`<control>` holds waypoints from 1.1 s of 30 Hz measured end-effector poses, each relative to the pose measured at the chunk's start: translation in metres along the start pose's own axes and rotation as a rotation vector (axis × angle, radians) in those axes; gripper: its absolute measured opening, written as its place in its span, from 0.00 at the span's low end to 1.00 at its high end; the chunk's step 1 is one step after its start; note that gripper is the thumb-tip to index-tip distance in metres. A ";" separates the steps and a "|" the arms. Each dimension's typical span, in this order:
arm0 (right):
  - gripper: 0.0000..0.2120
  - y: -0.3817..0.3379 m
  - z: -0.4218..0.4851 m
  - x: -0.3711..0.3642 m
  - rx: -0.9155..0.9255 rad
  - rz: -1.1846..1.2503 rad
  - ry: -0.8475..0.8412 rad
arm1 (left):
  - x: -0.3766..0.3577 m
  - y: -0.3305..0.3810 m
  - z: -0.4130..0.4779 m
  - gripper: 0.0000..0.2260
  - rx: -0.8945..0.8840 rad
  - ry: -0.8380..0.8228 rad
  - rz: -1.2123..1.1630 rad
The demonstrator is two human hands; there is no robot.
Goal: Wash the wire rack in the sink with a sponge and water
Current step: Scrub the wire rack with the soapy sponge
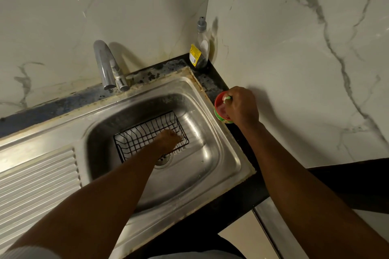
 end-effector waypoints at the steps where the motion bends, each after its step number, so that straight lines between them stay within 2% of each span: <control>1: 0.17 -0.001 0.000 -0.002 0.010 -0.013 -0.027 | 0.002 -0.003 -0.002 0.15 -0.004 0.013 0.124; 3: 0.18 0.001 0.002 -0.009 0.018 -0.040 -0.074 | 0.001 -0.013 -0.004 0.15 -0.009 -0.002 0.302; 6: 0.13 -0.005 0.001 0.000 0.050 0.064 -0.017 | -0.013 -0.044 0.002 0.20 -0.005 -0.088 0.526; 9: 0.16 -0.008 -0.001 0.014 0.084 0.218 0.099 | -0.018 -0.063 -0.006 0.16 0.032 -0.100 0.547; 12: 0.20 -0.008 -0.001 0.022 0.034 0.359 0.165 | -0.014 -0.065 -0.010 0.10 -0.020 -0.037 0.544; 15: 0.21 -0.019 0.000 0.019 0.015 0.452 0.136 | -0.010 -0.063 -0.012 0.09 -0.065 -0.001 0.653; 18: 0.21 -0.022 0.001 0.003 -0.108 0.525 0.064 | -0.005 -0.044 -0.019 0.08 -0.137 0.048 0.666; 20: 0.20 -0.028 0.001 -0.003 -0.154 0.653 0.040 | 0.009 -0.025 -0.026 0.10 -0.186 0.126 0.590; 23: 0.19 -0.050 -0.002 -0.011 -0.128 0.740 0.019 | 0.050 -0.001 -0.036 0.12 -0.215 0.287 0.410; 25: 0.18 -0.068 -0.005 -0.025 -0.104 0.735 -0.029 | 0.070 0.005 -0.039 0.12 -0.206 0.277 0.208; 27: 0.17 -0.088 -0.012 -0.041 -0.069 0.717 -0.112 | 0.076 0.009 -0.049 0.11 -0.184 0.192 -0.006; 30: 0.16 -0.128 -0.030 -0.058 0.157 0.528 -0.177 | 0.079 0.007 -0.067 0.11 -0.152 0.168 -0.344; 33: 0.15 -0.165 -0.053 -0.079 0.432 0.318 -0.212 | 0.085 -0.001 -0.078 0.16 -0.101 0.249 -0.573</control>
Point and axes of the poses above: each hand's wrist, its own z-axis towards the middle knuckle, its own x-axis out of the back of the hand, y = z × x, the point moved 10 cm from there along z, towards the middle knuckle, and after that the axes turned 6 degrees about -x, right-handed, at the moved point
